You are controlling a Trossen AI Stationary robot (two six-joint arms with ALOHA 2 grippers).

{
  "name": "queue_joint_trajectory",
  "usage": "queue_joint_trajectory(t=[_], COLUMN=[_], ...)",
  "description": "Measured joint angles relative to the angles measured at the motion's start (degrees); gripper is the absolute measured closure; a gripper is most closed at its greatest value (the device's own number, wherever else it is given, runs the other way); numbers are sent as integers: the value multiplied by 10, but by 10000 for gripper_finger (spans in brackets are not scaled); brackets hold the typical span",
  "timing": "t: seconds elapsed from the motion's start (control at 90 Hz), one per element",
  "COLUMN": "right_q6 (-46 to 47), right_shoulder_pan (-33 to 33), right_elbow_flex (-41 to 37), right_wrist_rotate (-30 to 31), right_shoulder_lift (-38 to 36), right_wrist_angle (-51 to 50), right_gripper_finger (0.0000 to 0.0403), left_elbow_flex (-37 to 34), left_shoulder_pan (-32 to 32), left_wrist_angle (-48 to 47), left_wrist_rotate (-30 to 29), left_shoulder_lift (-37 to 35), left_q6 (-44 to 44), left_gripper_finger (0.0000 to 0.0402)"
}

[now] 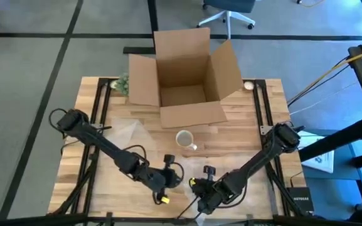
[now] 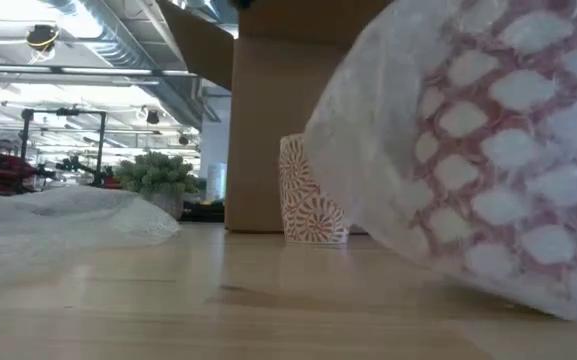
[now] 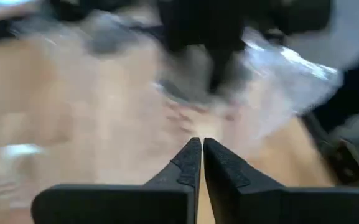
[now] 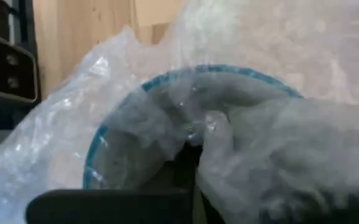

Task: Wrap mug
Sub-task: Wrap the red mug with transparent bubble wrap

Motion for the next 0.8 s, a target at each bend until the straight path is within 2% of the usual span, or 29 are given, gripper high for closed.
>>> queue_joint_trajectory(t=[0.111, 0.233, 0.478, 0.589, 0.8], right_q6=[0, -2, -5, -6, -17], right_shoulder_pan=[0, 0, 0, 0, -1], right_elbow_flex=[0, 0, 1, 1, 2], right_wrist_rotate=[4, 5, 9, 16, 22], right_shoulder_lift=[0, 0, -1, -1, -2], right_wrist_angle=[2, 2, 3, 3, 7], right_gripper_finger=[403, 403, 403, 403, 403], left_elbow_flex=[-18, -40, -50, -50, -50], left_shoulder_pan=[10, 37, 68, 66, 61], left_wrist_angle=[-10, 48, 234, 244, 288], left_wrist_rotate=[-25, -25, 91, 122, 131], left_shoulder_lift=[11, 32, 52, 52, 86], left_q6=[-15, -15, 17, 13, -13], left_gripper_finger=[401, 401, 401, 401, 401])
